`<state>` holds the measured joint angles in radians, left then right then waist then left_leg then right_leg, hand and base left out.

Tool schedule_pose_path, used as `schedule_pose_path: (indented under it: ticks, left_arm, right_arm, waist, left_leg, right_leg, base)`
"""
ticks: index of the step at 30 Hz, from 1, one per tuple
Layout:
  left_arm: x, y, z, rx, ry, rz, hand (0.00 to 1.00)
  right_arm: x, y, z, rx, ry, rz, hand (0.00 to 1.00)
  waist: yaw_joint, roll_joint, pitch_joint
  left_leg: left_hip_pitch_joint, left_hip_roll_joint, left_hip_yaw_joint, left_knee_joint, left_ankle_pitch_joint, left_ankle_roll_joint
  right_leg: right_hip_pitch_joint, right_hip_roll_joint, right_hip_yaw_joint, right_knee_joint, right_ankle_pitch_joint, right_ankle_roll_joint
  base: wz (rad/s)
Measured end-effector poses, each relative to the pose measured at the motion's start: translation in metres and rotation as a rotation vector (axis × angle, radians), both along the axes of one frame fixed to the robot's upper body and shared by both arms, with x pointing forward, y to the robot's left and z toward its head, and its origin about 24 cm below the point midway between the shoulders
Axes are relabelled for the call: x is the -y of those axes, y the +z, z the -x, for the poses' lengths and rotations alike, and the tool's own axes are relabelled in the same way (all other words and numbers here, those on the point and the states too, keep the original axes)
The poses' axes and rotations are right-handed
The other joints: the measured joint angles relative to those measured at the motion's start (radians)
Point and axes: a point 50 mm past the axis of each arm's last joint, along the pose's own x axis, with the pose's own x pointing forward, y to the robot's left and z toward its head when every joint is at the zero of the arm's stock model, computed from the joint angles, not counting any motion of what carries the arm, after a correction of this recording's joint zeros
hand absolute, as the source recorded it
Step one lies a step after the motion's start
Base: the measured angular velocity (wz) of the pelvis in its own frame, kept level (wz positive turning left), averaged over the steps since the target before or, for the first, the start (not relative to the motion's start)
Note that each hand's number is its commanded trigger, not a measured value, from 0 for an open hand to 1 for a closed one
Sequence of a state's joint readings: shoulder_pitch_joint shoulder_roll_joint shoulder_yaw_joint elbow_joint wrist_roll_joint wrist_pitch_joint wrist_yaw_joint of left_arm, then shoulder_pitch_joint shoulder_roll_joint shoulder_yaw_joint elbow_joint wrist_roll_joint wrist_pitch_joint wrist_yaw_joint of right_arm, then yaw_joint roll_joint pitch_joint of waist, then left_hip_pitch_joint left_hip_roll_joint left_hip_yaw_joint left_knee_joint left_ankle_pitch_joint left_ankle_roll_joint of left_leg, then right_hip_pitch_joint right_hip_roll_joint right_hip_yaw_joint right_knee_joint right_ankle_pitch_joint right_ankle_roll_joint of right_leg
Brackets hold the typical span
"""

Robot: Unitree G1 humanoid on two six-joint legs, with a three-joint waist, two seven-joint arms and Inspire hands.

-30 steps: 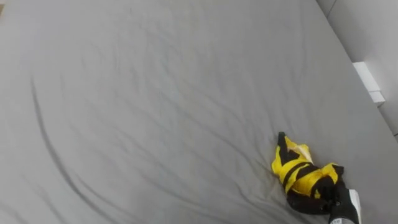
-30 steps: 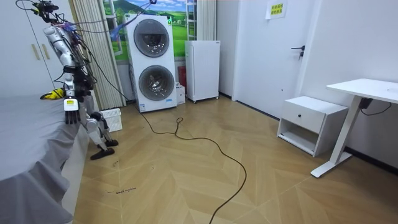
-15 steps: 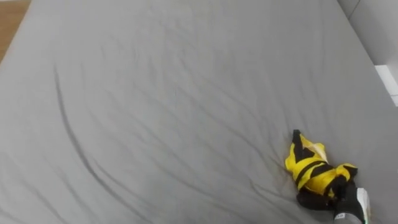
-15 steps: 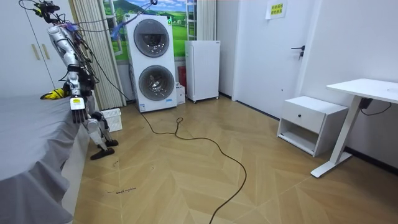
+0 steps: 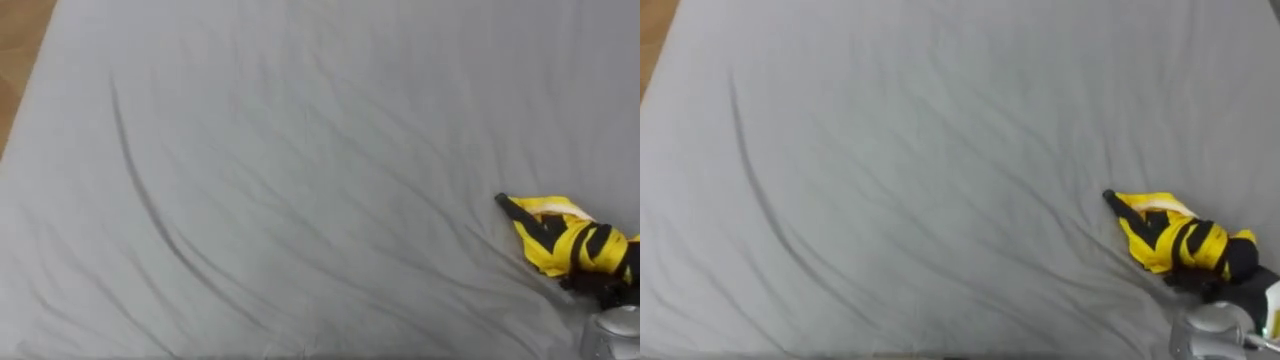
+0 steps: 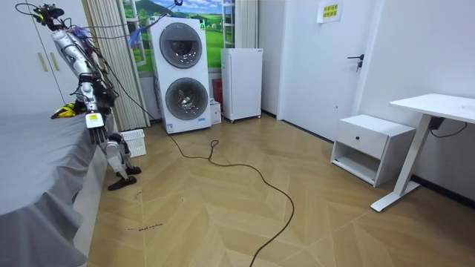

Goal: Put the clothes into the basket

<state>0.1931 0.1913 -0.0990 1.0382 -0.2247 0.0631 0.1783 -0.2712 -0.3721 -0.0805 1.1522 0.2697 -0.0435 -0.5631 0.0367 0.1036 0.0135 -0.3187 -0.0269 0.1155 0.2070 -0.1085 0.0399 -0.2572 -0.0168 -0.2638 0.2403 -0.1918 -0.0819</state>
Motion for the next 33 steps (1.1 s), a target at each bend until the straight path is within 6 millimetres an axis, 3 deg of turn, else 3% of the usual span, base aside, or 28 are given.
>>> schedule_pose_path:
  ticks: [2, 8, 12, 17, 20, 25, 29, 33]
  left_arm:
    - [0.001, 0.001, -0.005, 0.025, -0.006, 0.005, 0.0]
    - [0.0, 0.003, -0.012, 0.075, -0.007, 0.005, 0.0]
    - [-0.004, 0.005, -0.014, 0.097, 0.019, -0.001, 0.0]
    - [-0.009, 0.004, 0.004, 0.045, 0.07, -0.015, 0.0]
    - [-0.009, 0.003, 0.009, 0.02, 0.077, -0.023, 0.0]
    - [-0.012, 0.003, 0.017, -0.031, 0.085, -0.028, 0.0]
    - [-0.014, 0.003, 0.024, -0.07, 0.093, -0.037, 0.0]
    - [-0.015, 0.003, 0.029, -0.103, 0.096, -0.043, 0.0]
  right_arm:
    - [-0.005, -0.004, 0.002, -0.001, 0.004, -0.018, 1.0]
    - [-0.018, -0.022, 0.023, -0.003, 0.001, -0.115, 1.0]
    - [-0.018, -0.019, 0.036, 0.039, 0.021, -0.108, 1.0]
    - [-0.024, -0.012, 0.04, 0.097, 0.09, -0.107, 1.0]
    - [-0.025, -0.008, 0.041, 0.115, 0.111, -0.11, 1.0]
    - [-0.026, 0.004, 0.04, 0.174, 0.146, -0.108, 1.0]
    - [-0.013, 0.016, 0.045, 0.232, 0.092, -0.074, 1.0]
    - [-0.005, 0.017, 0.056, 0.234, 0.04, -0.068, 1.0]
  waist:
    - [0.001, -0.022, 0.0034]
    - [-0.01, -0.092, -0.0004]
    - [-0.018, -0.116, -0.0007]
    - [-0.048, -0.154, -0.0014]
    - [-0.07, -0.163, -0.0027]
    - [-0.115, -0.159, -0.0022]
    - [-0.138, -0.147, 0.0009]
    - [-0.145, -0.143, 0.0015]
  left_leg:
    - [0.02, 0.0, 0.005, -0.013, 0.002, -0.002]
    - [0.09, -0.005, 0.018, -0.026, 0.002, -0.002]
    - [0.143, -0.005, 0.024, -0.045, 0.002, -0.002]
    - [0.234, -0.004, 0.049, -0.046, -0.006, -0.007]
    - [0.256, -0.003, 0.053, -0.046, -0.009, -0.007]
    - [0.285, 0.002, 0.097, -0.046, -0.012, -0.005]
    - [0.301, 0.023, 0.128, -0.047, -0.039, -0.005]
    - [0.309, 0.034, 0.154, -0.046, -0.048, -0.004]
  right_leg:
    - [0.014, 0.002, 0.009, -0.006, -0.001, -0.002]
    - [0.091, 0.001, 0.021, -0.042, -0.003, 0.001]
    - [0.139, 0.0, 0.032, -0.055, -0.006, 0.006]
    - [0.219, 0.002, 0.083, -0.074, -0.009, 0.01]
    - [0.234, 0.009, 0.128, -0.072, -0.01, 0.009]
    - [0.25, 0.015, 0.159, -0.068, -0.008, 0.012]
    - [0.247, 0.032, 0.184, -0.053, -0.007, 0.012]
    - [0.243, 0.043, 0.216, -0.052, 0.001, 0.013]
  base:
    - [-0.1]
    - [-0.04]
    - [-0.07]
    - [-0.22]
    - [-0.12]
    - [-0.11]
    - [-0.22]
    - [-0.27]
